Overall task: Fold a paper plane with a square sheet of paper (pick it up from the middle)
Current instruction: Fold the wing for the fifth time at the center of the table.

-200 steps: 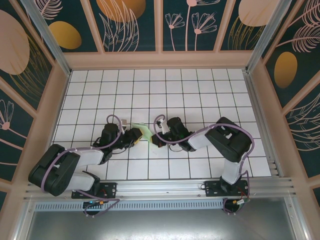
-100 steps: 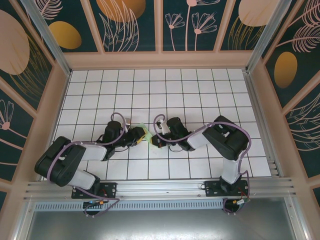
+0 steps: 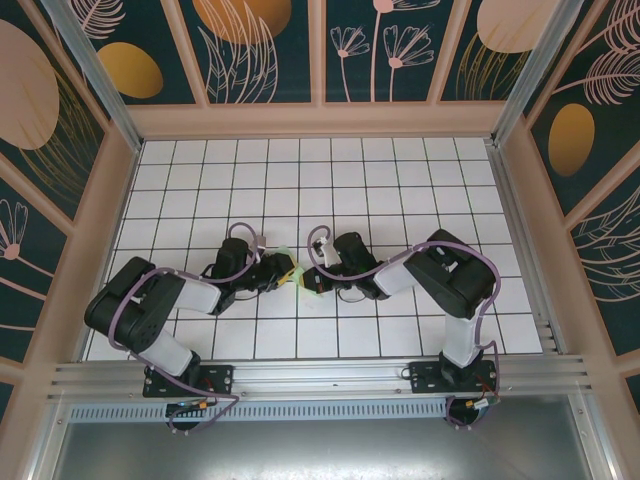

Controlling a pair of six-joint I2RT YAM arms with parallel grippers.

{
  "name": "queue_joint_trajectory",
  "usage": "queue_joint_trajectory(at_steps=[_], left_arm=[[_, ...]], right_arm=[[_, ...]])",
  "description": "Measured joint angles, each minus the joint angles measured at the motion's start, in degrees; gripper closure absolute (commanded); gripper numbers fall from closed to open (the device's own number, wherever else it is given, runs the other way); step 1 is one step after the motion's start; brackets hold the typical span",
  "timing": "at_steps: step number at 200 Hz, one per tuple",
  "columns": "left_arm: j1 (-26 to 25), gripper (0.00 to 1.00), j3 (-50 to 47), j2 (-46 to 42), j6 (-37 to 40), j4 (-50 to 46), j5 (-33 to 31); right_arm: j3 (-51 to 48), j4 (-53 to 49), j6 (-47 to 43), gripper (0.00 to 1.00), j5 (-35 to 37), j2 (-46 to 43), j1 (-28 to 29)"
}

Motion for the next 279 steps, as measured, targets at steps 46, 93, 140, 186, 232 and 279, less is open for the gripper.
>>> queue_joint_trajectory(at_steps=[46, 93, 140, 186, 232, 279], left_arm=[[0.00, 0.67, 1.16, 1.90, 0.04, 0.39, 0.00], [0.00, 0.69, 1.38, 2.93, 0.26, 0.90, -0.02], [-0.04, 0.69, 1.38, 3.13, 0.44, 1.09, -0.02], [-0.04, 0.70, 1.38, 3.41, 0.44, 1.29, 0.00], [-0.04, 0.70, 1.38, 3.74, 0.44, 1.92, 0.00], [-0.04, 0.70, 1.38, 3.78, 0.44, 2.40, 0.00]], right_arm=[[0.55, -1.20, -0.04, 0.99, -0.50, 0.00, -0.09], [1.42, -3.06, -0.07, 0.95, -0.57, -0.02, -0.11], [1.77, -4.74, -0.20, 0.87, -0.48, -0.66, -0.11], [1.77, -7.32, -0.26, 0.81, -0.48, -1.95, -0.11], [1.77, -9.57, -0.46, 0.80, -0.22, -3.56, -0.11], [1.92, -12.02, -2.03, 0.81, -0.04, -4.17, -0.11]])
